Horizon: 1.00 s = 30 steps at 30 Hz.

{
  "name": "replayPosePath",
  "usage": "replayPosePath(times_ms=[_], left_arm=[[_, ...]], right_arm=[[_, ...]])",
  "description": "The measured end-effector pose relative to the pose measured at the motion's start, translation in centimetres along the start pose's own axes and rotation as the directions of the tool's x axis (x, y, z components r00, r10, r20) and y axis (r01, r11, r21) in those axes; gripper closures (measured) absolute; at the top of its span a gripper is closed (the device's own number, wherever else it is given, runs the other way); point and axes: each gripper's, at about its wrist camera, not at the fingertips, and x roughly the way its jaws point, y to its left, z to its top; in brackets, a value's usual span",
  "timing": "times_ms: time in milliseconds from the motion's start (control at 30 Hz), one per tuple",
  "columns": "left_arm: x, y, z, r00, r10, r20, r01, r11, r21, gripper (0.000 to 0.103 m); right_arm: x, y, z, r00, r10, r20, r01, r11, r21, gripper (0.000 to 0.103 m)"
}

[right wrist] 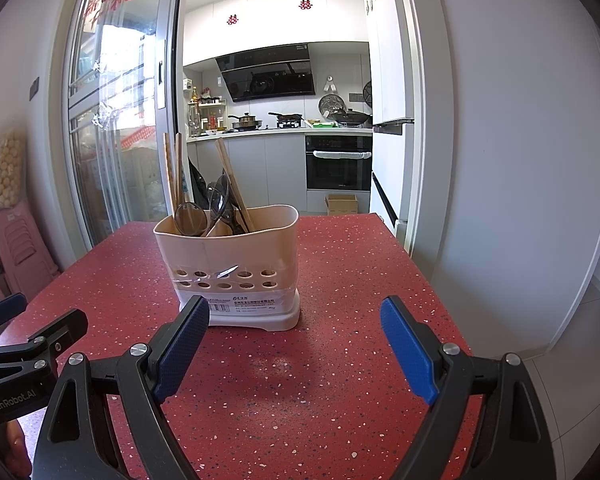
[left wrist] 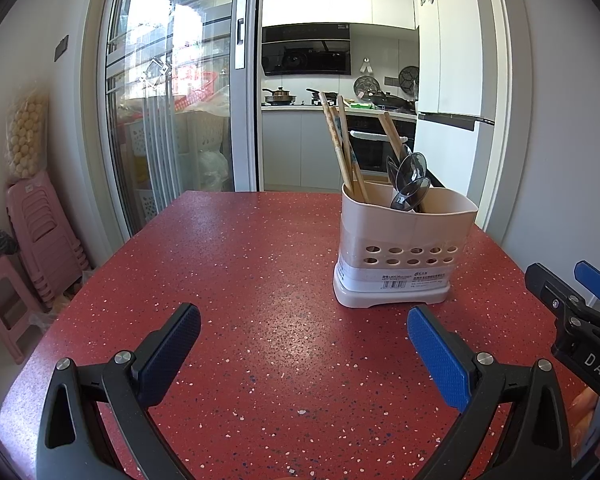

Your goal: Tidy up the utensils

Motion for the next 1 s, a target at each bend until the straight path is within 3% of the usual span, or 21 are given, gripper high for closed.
replayPosePath(times_ms=[1000], left_arm=[[-0.18,0.49,0.22,1.000,0.001,0.003,-0.001,1.000,0.007,0.000]], right_arm=[[-0.20,0.28,0.07,1.000,0.005,0.001,-0.005,1.000,-0.002,0.013]])
